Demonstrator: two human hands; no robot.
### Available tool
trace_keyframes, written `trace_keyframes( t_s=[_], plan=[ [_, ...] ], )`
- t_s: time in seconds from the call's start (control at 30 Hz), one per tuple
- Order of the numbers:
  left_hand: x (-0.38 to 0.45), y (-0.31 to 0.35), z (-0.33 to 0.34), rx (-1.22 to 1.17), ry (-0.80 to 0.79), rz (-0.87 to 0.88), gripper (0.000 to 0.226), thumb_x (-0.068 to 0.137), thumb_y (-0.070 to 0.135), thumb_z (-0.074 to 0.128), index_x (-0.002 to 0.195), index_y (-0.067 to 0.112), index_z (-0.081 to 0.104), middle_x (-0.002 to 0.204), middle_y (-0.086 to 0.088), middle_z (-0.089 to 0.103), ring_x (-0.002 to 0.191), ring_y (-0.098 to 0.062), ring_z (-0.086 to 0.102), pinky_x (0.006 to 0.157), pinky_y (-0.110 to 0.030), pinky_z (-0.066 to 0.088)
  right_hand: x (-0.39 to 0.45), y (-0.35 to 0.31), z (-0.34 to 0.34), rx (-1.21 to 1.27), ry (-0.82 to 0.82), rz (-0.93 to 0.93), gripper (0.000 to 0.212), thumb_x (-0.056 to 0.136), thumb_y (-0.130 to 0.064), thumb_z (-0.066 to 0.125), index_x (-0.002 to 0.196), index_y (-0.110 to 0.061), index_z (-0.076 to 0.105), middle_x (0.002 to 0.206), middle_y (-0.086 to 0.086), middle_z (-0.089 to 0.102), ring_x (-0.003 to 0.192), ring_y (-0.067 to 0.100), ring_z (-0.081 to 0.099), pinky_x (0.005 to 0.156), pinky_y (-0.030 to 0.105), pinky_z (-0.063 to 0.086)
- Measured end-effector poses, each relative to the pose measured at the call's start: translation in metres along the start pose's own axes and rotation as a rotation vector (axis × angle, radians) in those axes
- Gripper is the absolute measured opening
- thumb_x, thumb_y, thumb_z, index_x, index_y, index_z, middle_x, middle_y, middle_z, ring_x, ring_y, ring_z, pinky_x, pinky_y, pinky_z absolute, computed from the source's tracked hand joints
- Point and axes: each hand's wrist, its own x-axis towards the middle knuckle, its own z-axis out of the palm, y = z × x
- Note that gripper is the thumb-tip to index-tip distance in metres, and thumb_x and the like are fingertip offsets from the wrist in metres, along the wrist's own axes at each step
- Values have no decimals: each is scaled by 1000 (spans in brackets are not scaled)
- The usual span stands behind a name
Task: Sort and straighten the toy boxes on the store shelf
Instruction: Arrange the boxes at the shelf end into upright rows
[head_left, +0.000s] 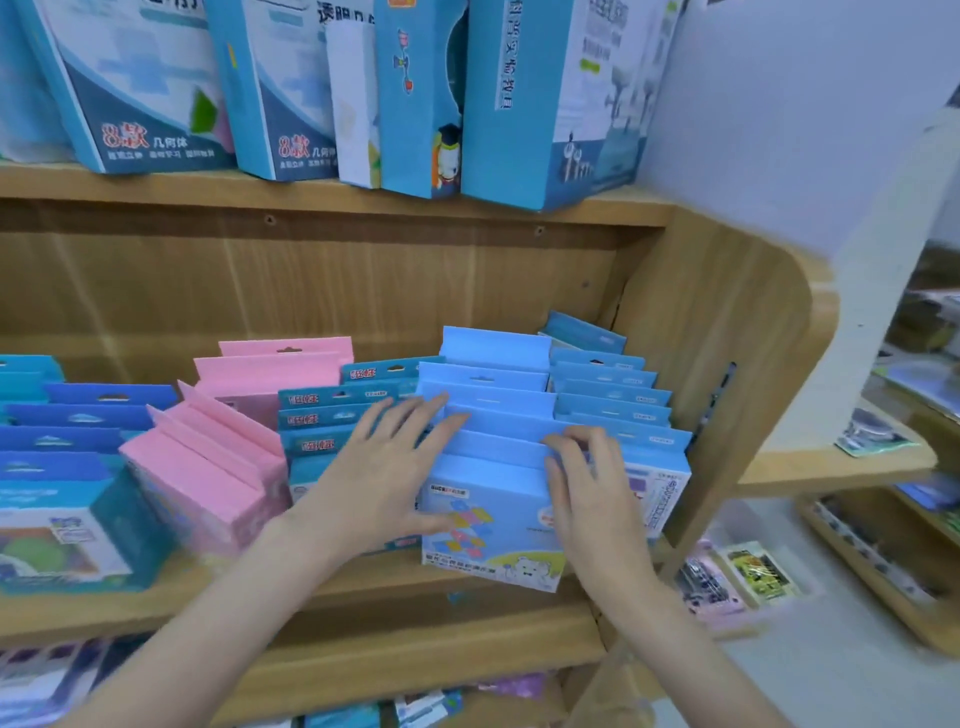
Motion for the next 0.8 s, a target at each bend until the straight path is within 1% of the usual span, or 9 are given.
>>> trace_keyframes(
  t_s=[0.07, 0.13, 0.27, 0.37, 0.47, 0.53, 0.63, 0.73, 0.8],
  plan=[
    [2, 5, 8, -45, 31, -33, 85, 55, 66, 67, 121, 18, 43, 117, -8, 61, 106, -29, 60, 96, -38, 23, -5, 9, -6, 144, -87, -44, 45, 94, -46, 30, 120, -14, 49, 118, 1, 42, 109, 15, 41, 81, 23, 42],
    [3, 4, 11, -73, 42, -61, 90, 43, 58, 81, 114, 19, 43, 112, -7, 63, 104, -28, 60, 96, -37, 23, -10, 22, -15, 190, -178, -123, 58, 90, -59, 29, 132, -20, 37, 129, -4, 33, 118, 11, 33, 94, 15, 29],
    [4, 9, 12, -60, 40, -110, 89, 42, 62, 80, 110, 20, 41, 116, -8, 60, 108, -30, 57, 101, -41, 19, -16, 55, -20, -32, -249, -131, 88, 74, -71, 44, 143, -25, 16, 144, 1, 23, 131, 21, 24, 109, 36, 26],
    [6, 20, 16, -58, 60, -177, 86, 43, 73, 69, 102, 17, 39, 123, -12, 55, 112, -30, 50, 103, -50, 20, -10, 70, -24, -137, -302, -132, 105, 66, -80, 40, 145, -26, -3, 151, 3, 3, 140, 23, -1, 114, 43, 1],
    [10, 27, 17, -40, 89, -211, 86, 40, 69, 74, 95, 14, 39, 117, -13, 58, 103, -32, 59, 102, -47, 15, 4, 80, -29, -223, -409, -174, 123, 64, -63, 66, 134, -38, -32, 150, -3, -23, 138, 19, -24, 114, 44, -11],
    [9, 25, 18, -50, 122, -209, 83, 42, 69, 72, 95, 14, 39, 113, -12, 59, 101, -32, 60, 102, -47, 15, 18, 79, -31, -336, -369, -196, 131, 64, -45, 77, 137, -29, -30, 153, 10, -16, 141, 27, -17, 111, 47, -9],
    [7, 24, 18, -71, 147, -202, 82, 44, 68, 73, 96, 13, 40, 111, -12, 58, 101, -31, 60, 102, -48, 16, 41, 76, -29, -368, -496, -178, 118, 77, -40, 69, 137, -22, -31, 155, 11, -10, 142, 31, -8, 112, 44, -10],
    [7, 24, 17, -65, 154, -198, 80, 46, 69, 69, 95, 14, 39, 108, -12, 58, 100, -30, 60, 102, -45, 13, 56, 80, -31, -355, -595, -187, 106, 73, -41, 71, 145, -23, -5, 145, 6, 19, 133, 28, 18, 113, 42, 7],
    [7, 25, 18, -66, 167, -199, 79, 46, 68, 69, 95, 14, 39, 106, -11, 59, 98, -30, 61, 102, -45, 13, 60, 87, -34, -343, -630, -218, 103, 72, -38, 73, 144, -25, 1, 141, 2, 24, 131, 25, 22, 113, 43, 7]
  ],
)
